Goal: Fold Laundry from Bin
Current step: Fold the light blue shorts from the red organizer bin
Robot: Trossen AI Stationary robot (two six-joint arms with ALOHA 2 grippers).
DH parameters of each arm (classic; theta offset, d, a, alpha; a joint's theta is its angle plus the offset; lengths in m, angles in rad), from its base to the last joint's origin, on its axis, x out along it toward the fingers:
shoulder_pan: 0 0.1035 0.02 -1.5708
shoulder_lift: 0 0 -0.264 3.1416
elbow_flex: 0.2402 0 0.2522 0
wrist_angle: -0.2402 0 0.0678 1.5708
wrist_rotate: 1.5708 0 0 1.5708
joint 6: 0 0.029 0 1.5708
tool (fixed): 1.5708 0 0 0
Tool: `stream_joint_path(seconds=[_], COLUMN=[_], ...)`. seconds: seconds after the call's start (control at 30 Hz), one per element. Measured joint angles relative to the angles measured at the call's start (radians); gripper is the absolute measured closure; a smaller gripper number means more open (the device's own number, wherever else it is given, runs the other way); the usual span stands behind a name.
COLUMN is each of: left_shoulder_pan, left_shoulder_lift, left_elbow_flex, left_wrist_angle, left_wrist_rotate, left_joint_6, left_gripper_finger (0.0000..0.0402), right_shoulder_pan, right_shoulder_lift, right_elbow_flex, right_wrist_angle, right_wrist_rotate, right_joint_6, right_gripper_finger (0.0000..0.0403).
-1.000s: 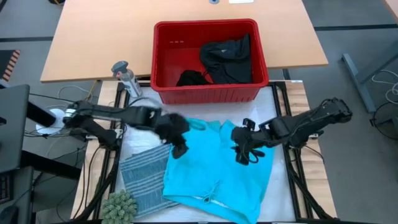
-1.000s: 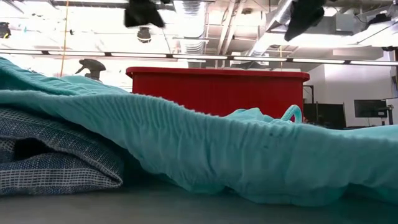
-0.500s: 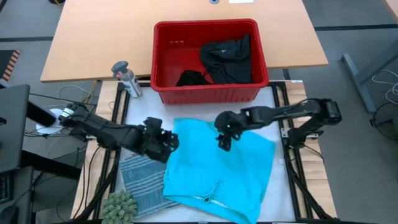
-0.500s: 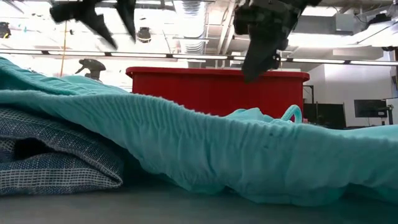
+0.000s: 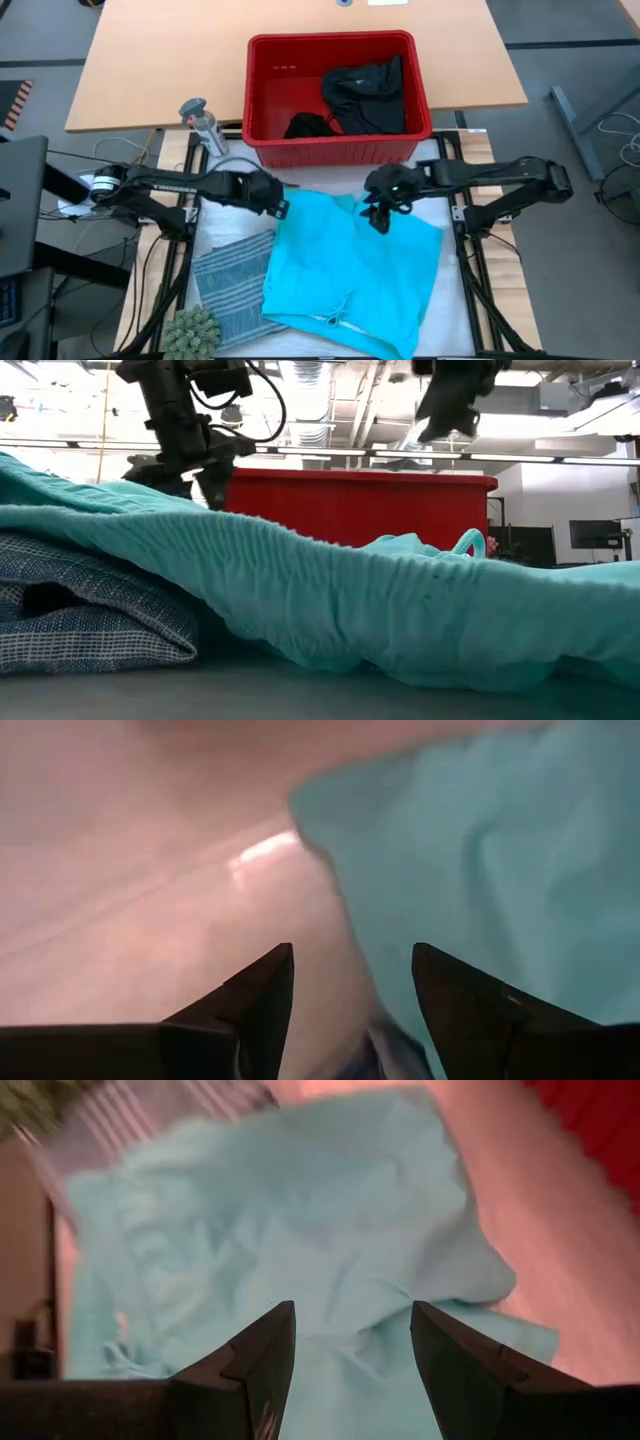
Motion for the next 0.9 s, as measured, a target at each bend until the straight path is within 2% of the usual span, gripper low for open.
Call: stream_joint_path(seconds=[0.07, 0.17, 0.3, 0.6, 0.83, 0.9], left_shoulder_pan=[0.041, 0.091, 0.134, 0.162, 0.172, 0.172], left_shoulder_lift=[-0.013, -0.007, 0.05, 0.068, 0.067, 0.068], left_elbow_flex=[0.0, 0.0, -0.001, -0.008, -0.194, -0.218], left_wrist_angle=[0.045, 0.125, 0.181, 0.247, 0.535, 0.547], left_wrist_rotate=[0.016, 0.102, 0.15, 0.196, 0.295, 0.299], left_joint_6=[0.032, 0.088, 0.148, 0.121, -0.019, -0.036], left_gripper_finger=[0.0207, 0.0207, 0.0207, 0.0207, 0.0207, 0.0207], right_shoulder_pan=[0.002, 0.011, 0.029, 0.067, 0.099, 0.1], right_shoulder_lift=[-0.037, -0.067, -0.082, -0.061, -0.054, -0.054], right_elbow_flex=[0.0, 0.0, 0.0, 0.0, 0.0, 0.0], right_wrist_angle=[0.0, -0.005, -0.014, -0.036, -0.038, -0.038], right_wrist_rotate=[0.003, 0.029, 0.064, 0.079, 0.083, 0.083], right_joint_6=[0.023, 0.038, 0.054, 0.085, 0.095, 0.095], right_gripper_finger=[0.018, 0.018, 0.018, 0.018, 0.018, 0.018])
